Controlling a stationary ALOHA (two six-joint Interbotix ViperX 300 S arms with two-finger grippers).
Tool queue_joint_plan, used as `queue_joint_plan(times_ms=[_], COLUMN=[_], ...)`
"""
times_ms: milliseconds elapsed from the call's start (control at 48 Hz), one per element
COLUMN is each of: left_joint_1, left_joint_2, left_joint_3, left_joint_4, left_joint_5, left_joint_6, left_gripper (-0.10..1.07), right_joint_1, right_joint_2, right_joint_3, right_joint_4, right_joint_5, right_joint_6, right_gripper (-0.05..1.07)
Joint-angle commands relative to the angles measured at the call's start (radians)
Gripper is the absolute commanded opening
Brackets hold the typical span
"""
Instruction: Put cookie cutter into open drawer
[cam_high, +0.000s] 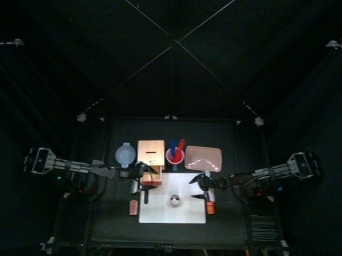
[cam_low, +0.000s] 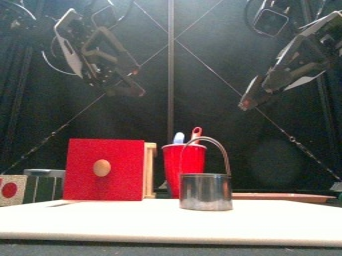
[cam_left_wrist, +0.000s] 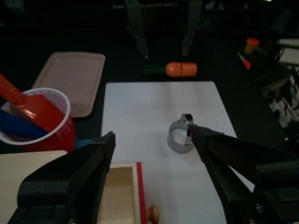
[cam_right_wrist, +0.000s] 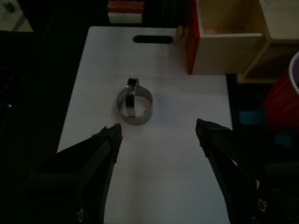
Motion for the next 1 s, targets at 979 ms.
queue_joint_plan(times_ms=[979], left_joint_1=[-0.101], left_joint_2=[0.423], left_joint_3=[-0.448], left_joint_4=[-0.04], left_joint_5=[0.396], left_joint_6=[-0.009], left_gripper=[1.0], right_joint_1=[-0.002], right_joint_2=[-0.034], right_joint_3=[0.051], right_joint_4=[0.038], right_joint_5=[0.038], right_joint_6=[0.003], right_gripper=[0.98])
